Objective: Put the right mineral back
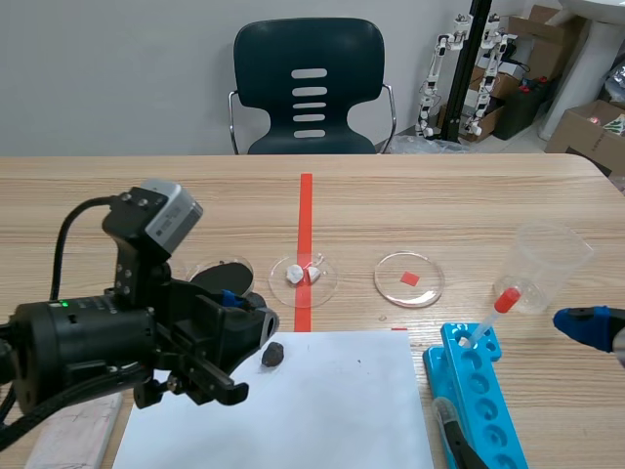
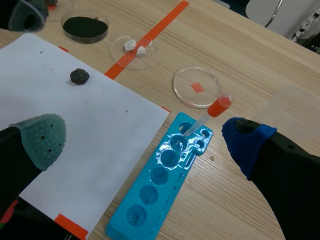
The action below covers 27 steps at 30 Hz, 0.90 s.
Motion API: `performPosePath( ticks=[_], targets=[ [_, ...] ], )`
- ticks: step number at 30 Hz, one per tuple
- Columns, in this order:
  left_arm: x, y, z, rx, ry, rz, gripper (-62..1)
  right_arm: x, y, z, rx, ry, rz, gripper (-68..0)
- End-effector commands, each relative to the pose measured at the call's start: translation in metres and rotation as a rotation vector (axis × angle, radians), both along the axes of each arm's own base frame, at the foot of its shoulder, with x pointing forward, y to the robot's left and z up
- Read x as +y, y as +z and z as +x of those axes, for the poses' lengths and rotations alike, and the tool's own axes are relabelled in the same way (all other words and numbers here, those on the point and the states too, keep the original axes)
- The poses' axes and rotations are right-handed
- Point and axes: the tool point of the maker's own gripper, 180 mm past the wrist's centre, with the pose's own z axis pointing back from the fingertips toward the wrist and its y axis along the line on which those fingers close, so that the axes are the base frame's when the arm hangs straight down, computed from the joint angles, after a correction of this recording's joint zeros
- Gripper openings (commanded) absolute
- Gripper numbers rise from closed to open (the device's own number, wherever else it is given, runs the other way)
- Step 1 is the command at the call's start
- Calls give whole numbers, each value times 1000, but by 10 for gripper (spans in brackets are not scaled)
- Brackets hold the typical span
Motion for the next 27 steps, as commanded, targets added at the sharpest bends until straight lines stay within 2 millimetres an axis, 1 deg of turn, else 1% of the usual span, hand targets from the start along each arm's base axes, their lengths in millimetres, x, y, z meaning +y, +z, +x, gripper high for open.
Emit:
performPosePath(
  ticks=[1, 6, 12, 15, 19, 21, 27],
  targets=[
    [-18, 9, 2, -19, -11, -62, -466, 0, 4, 1, -15, 2, 9, 4],
    [-49, -9, 9, 27, -51, -68, -466, 0, 4, 1, -15, 2, 9, 4],
    [-89, -30, 13, 93, -137, -9, -466, 0, 4, 1, -15, 2, 9, 4],
    [-104, -42, 15, 127, -159, 31, -466, 0, 4, 1, -15, 2, 9, 4],
    [-112, -59, 27, 166, -118, 111, -466, 0, 4, 1, -15, 2, 9, 4],
    [-116, -64, 32, 179, -103, 132, -466, 0, 4, 1, -15, 2, 9, 4],
    [-119, -78, 45, 216, -43, 198, -466, 0, 4, 1, -15, 2, 9, 4]
  ],
)
